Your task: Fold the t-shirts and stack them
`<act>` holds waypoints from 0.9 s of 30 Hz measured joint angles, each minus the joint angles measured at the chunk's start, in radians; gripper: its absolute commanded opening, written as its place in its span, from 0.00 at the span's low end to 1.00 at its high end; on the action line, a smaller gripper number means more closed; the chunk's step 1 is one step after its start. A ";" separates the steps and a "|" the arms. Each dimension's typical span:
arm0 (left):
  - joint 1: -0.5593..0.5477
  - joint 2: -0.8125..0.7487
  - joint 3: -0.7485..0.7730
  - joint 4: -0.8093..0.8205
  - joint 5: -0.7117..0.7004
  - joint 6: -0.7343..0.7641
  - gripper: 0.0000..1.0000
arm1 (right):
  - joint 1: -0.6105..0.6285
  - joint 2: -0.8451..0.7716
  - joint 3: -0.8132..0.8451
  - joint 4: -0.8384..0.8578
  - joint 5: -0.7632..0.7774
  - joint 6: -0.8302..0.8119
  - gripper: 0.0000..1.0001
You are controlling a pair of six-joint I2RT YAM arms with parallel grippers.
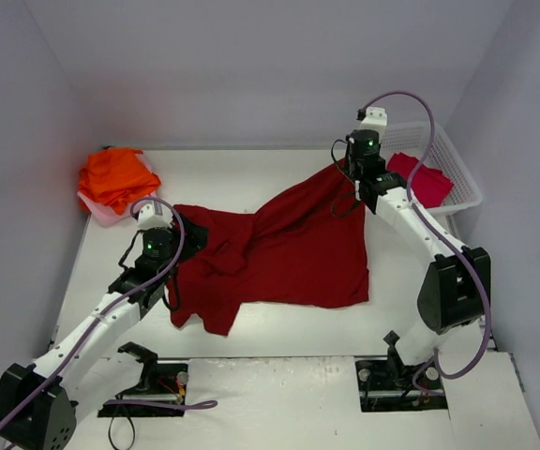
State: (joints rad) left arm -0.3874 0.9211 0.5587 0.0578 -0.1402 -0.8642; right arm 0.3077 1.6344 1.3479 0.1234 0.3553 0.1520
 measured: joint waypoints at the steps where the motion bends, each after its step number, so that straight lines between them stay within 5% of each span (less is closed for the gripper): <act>1: 0.000 0.002 0.000 0.000 0.000 0.000 0.58 | -0.001 0.000 0.005 0.008 -0.006 -0.005 0.00; 19: 0.000 -0.005 0.000 0.006 0.000 -0.001 0.58 | 0.041 -0.375 -0.406 0.000 -0.064 0.077 0.00; 27: 0.000 -0.020 0.000 0.007 0.001 -0.003 0.58 | 0.211 -0.528 -0.530 -0.105 -0.009 0.202 0.00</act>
State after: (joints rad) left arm -0.3874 0.9012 0.5587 0.0647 -0.1394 -0.8669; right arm 0.5190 1.1065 0.8181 0.0189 0.3466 0.3538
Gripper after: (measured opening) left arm 0.580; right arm 0.004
